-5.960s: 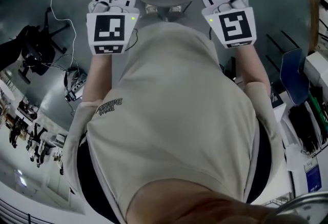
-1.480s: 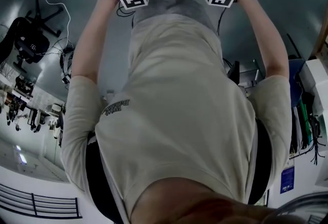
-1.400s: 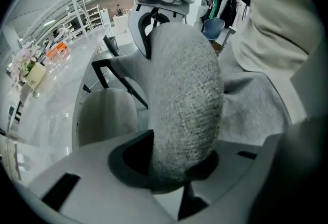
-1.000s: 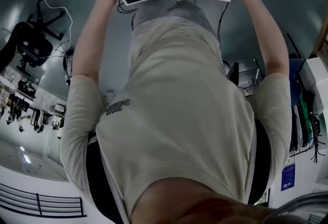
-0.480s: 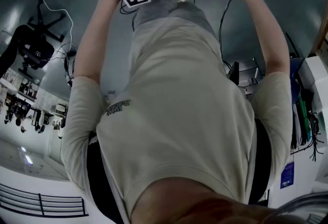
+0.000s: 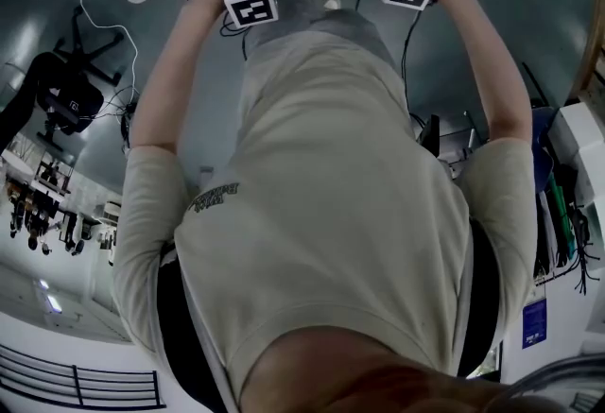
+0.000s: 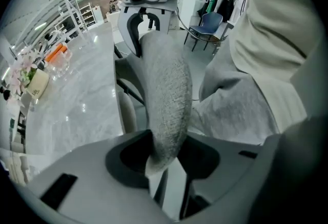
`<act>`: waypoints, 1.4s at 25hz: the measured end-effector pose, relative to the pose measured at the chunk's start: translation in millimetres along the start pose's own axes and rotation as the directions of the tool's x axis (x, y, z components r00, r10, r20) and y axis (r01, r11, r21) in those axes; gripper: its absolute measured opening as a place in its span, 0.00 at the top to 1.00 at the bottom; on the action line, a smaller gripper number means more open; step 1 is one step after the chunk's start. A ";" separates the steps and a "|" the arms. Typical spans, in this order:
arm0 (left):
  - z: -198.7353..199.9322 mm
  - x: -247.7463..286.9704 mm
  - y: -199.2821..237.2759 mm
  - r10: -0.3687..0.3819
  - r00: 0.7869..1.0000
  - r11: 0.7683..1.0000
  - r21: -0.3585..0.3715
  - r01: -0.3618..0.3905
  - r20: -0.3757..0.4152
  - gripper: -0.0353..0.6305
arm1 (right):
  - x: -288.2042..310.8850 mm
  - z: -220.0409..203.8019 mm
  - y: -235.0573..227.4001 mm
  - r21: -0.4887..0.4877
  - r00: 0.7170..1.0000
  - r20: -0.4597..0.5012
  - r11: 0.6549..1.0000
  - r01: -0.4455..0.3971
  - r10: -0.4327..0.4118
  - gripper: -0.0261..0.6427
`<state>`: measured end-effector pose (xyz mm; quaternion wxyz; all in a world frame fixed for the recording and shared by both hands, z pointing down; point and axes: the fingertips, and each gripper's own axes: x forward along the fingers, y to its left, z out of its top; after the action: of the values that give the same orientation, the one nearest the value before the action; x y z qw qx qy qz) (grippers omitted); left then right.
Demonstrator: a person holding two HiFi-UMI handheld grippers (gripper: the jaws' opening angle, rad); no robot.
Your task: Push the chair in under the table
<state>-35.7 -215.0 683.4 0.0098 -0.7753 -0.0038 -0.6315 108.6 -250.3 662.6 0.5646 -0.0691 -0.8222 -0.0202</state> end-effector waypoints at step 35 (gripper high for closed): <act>81.7 -438.7 191.2 0.750 0.242 0.660 -0.717 -0.223 0.615 0.80 | -391.1 178.1 -125.9 0.778 0.353 0.342 0.473 0.413 -0.871 0.91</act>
<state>-41.1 -401.6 235.3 0.0154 -0.9122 0.4043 -0.0645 64.5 -390.6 239.6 0.1285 0.4510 -0.8830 0.0191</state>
